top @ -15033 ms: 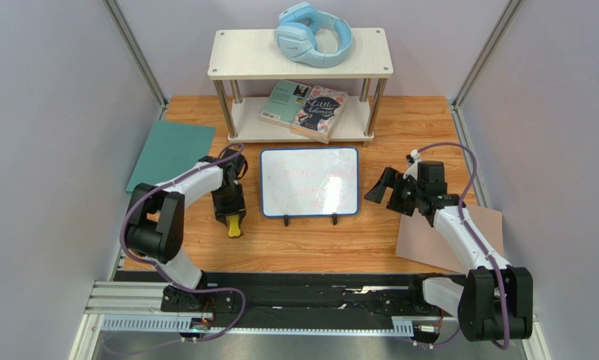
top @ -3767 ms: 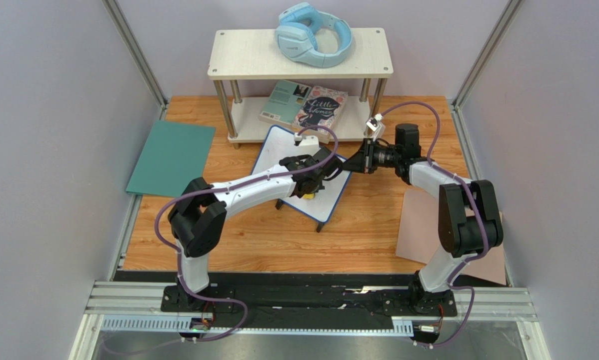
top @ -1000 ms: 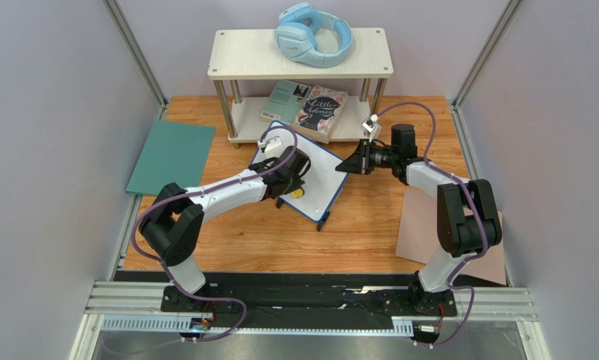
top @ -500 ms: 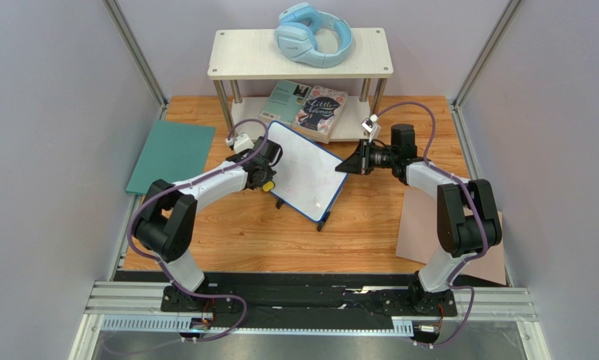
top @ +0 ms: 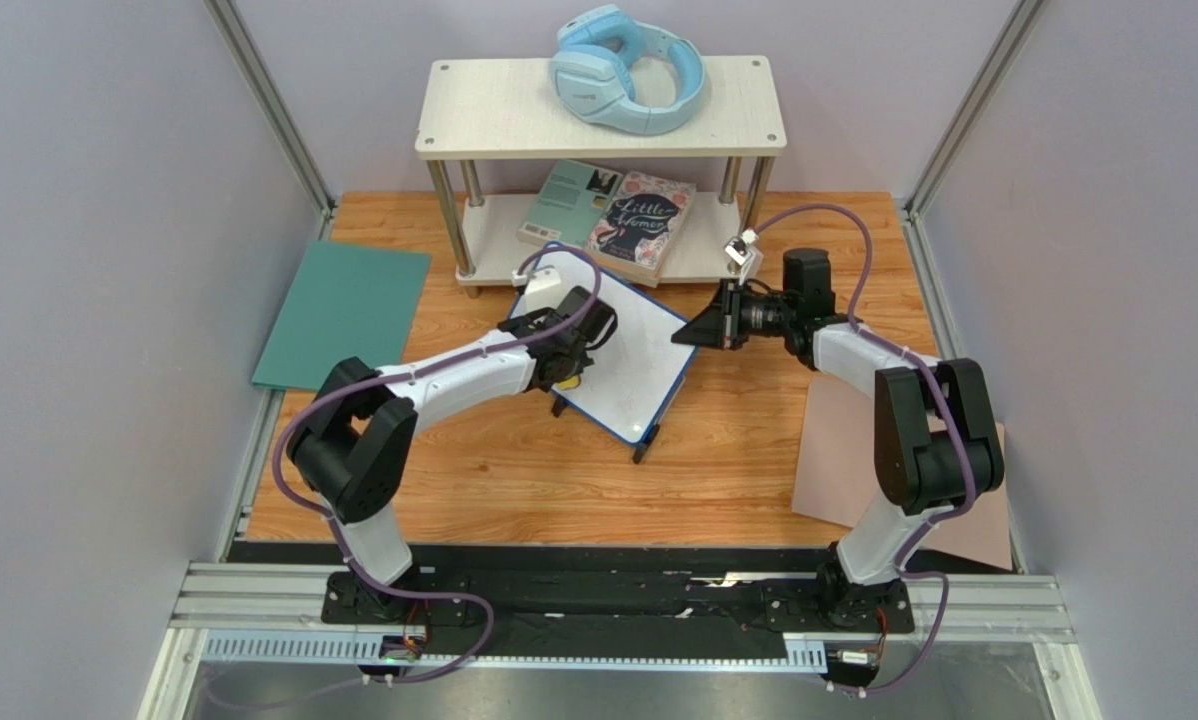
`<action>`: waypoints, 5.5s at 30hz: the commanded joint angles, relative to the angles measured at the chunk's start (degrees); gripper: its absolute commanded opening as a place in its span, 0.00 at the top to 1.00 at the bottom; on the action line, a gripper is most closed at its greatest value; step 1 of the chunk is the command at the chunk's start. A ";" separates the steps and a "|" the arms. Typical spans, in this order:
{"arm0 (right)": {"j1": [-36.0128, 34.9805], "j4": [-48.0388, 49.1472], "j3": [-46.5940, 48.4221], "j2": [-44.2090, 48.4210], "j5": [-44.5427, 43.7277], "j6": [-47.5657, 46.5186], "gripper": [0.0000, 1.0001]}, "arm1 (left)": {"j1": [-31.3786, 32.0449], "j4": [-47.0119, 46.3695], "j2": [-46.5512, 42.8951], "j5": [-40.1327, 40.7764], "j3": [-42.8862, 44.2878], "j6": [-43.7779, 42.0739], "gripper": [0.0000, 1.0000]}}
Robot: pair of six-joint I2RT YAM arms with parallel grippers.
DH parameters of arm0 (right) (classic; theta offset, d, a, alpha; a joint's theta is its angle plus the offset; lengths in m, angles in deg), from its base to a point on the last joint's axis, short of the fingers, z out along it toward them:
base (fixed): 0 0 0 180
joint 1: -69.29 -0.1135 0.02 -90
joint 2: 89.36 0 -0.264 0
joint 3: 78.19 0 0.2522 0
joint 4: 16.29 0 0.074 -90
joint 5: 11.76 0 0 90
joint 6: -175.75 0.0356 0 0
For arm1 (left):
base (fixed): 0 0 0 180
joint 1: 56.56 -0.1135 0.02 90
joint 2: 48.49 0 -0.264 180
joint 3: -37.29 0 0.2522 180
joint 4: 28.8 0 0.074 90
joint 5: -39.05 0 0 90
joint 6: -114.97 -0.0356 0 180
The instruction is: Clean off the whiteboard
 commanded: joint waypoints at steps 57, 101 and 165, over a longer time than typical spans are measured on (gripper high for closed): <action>-0.81 -1.81 -0.70 -0.86 -8.19 -7.51 1.00 | 6.66 -6.18 -0.69 -8.95 -3.58 13.59 1.00; -1.07 -2.07 -0.61 -0.95 -8.19 -7.59 1.00 | 11.59 -8.38 5.02 -12.55 2.92 15.17 1.00; -1.60 -2.42 -0.44 -1.30 -8.45 -7.59 1.00 | 9.91 -3.28 1.67 -6.31 2.30 -5.01 1.00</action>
